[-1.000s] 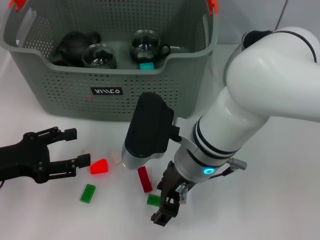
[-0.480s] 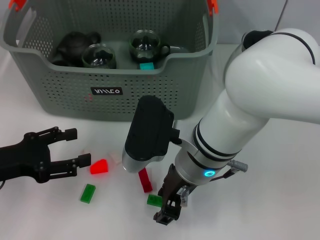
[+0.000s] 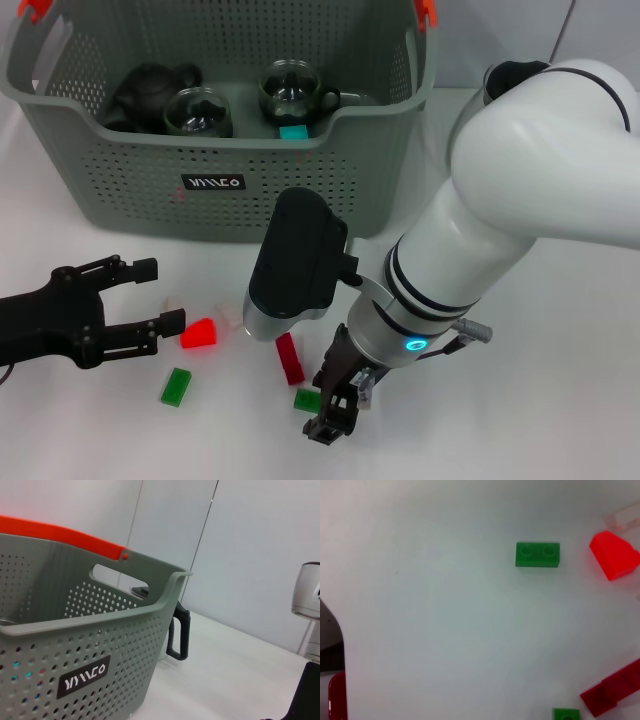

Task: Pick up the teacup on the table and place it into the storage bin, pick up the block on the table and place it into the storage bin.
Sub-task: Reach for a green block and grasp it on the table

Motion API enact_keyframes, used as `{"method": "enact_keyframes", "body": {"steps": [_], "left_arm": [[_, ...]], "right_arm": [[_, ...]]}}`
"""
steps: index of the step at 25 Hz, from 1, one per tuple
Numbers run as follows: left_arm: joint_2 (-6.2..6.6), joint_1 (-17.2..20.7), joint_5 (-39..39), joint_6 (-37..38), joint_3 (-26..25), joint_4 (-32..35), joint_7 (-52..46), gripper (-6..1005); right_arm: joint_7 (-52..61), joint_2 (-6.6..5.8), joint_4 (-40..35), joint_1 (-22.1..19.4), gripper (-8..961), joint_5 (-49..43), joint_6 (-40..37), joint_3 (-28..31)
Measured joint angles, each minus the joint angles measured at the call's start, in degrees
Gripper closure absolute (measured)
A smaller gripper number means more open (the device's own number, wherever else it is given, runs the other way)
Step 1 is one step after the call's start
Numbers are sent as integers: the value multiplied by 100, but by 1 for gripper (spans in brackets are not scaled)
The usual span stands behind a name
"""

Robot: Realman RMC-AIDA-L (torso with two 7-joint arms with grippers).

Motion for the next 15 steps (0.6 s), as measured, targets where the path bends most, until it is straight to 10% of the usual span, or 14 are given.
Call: {"method": "enact_keyframes", "body": {"steps": [15], "left_arm": [[-1,-9,0,24,-20,9,1,137]], "right_arm": [[-87,6,90,-9,408,8,116,-32]]}}
